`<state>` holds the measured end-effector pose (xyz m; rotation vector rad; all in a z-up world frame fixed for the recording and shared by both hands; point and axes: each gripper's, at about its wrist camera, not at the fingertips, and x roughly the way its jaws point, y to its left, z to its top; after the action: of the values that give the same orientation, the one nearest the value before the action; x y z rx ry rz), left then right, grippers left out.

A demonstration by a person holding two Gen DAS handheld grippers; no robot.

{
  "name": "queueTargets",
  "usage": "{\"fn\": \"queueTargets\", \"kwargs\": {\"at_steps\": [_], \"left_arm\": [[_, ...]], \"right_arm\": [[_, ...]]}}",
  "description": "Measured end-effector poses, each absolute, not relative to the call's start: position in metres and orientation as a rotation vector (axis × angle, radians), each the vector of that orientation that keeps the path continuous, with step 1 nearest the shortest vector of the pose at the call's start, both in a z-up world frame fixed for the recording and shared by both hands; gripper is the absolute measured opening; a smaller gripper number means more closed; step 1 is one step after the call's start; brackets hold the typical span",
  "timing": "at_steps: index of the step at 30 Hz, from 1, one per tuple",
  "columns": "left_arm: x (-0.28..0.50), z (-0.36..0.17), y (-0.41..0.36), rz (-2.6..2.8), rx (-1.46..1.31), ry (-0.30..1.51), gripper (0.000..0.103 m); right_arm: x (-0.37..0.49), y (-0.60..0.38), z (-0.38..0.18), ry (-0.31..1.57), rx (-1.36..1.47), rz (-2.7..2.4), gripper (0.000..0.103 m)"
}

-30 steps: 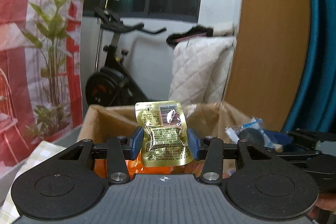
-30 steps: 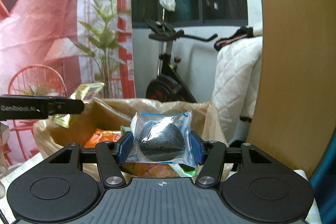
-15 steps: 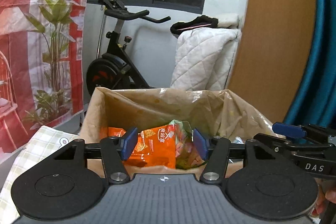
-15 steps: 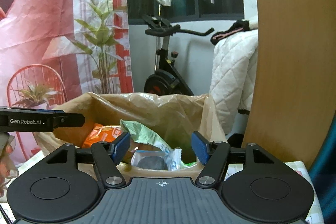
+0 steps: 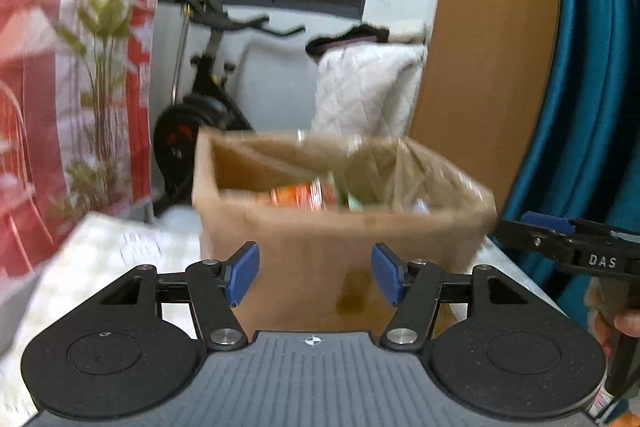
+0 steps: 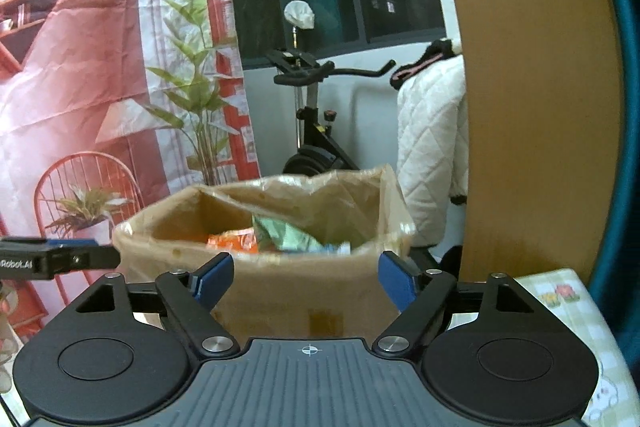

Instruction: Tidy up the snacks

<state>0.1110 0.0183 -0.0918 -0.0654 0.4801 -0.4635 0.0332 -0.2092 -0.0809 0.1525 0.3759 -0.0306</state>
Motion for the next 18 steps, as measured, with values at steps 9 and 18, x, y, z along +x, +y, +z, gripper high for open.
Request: {"fn": "queueTargets", "kwargs": {"at_steps": [9, 18], "left_arm": [[0.098, -0.164, 0.008, -0.496, 0.026, 0.635, 0.065], [0.089, -0.22, -0.017, -0.623, 0.134, 0.757, 0.065]], "right_arm": [[0.01, -0.194, -0.147, 0.517, 0.176, -0.044, 0.076], [0.006, -0.182, -0.19, 0.624, 0.157, -0.044, 0.074]]}}
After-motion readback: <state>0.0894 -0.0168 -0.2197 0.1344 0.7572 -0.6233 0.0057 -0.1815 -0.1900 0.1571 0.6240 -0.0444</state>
